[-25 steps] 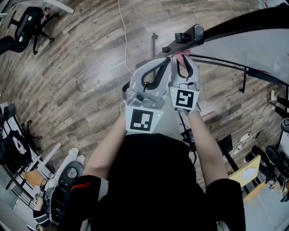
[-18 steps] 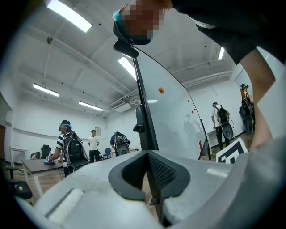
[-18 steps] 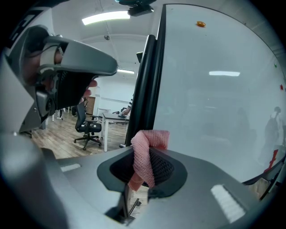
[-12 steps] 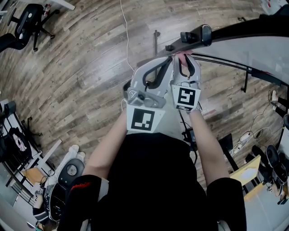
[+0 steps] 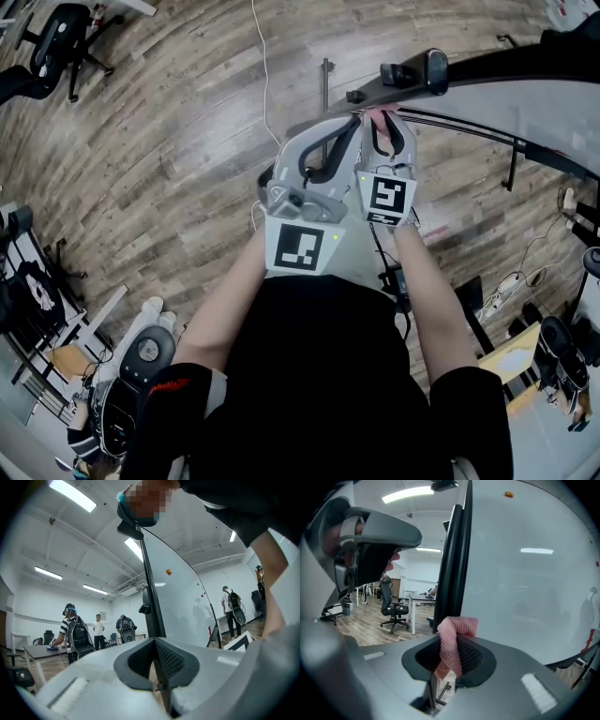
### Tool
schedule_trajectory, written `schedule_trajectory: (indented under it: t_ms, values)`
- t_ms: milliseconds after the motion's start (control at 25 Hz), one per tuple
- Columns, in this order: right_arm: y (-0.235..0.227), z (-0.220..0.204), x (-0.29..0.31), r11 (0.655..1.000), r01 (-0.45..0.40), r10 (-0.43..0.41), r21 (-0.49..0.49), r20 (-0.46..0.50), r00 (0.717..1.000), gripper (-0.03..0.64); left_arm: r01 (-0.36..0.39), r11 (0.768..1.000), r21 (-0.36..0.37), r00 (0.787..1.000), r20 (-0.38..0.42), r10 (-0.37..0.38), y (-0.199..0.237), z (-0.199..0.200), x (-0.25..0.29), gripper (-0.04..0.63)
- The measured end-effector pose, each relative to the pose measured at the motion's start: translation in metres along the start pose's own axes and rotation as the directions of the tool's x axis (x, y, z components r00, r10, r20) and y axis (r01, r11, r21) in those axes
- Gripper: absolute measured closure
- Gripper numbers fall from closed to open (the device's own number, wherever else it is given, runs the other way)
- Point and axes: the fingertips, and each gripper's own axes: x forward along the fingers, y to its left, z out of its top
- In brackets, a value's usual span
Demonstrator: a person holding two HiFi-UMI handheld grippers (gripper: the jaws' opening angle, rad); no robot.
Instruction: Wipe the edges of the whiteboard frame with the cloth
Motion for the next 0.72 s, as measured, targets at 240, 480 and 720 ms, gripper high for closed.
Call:
schedule_trajectory:
  t_ms: [240, 480, 720]
  values:
    - [0.002, -0.011, 0.005, 1.0, -0.024, 0.024, -0.007, -0.029, 0.999, 0.549, 0.0, 1.0, 0.007, 1.0, -0.006, 0.0, 0.0, -0.002, 0.0, 0.595]
    - [0.005, -0.018, 0.009, 0.999, -0.05, 0.049, -0.011, -0.051, 0.997, 0.549, 0.0, 1.0, 0.003, 1.0, -0.013, 0.001, -0.001, -0.006, -0.002, 0.595]
    - [0.006, -0.027, 0.013, 0.997, -0.076, 0.074, -0.02, -0.077, 0.994, 0.549, 0.003, 1.0, -0.001, 1.0, -0.024, -0.003, -0.004, -0.011, -0.002, 0.595]
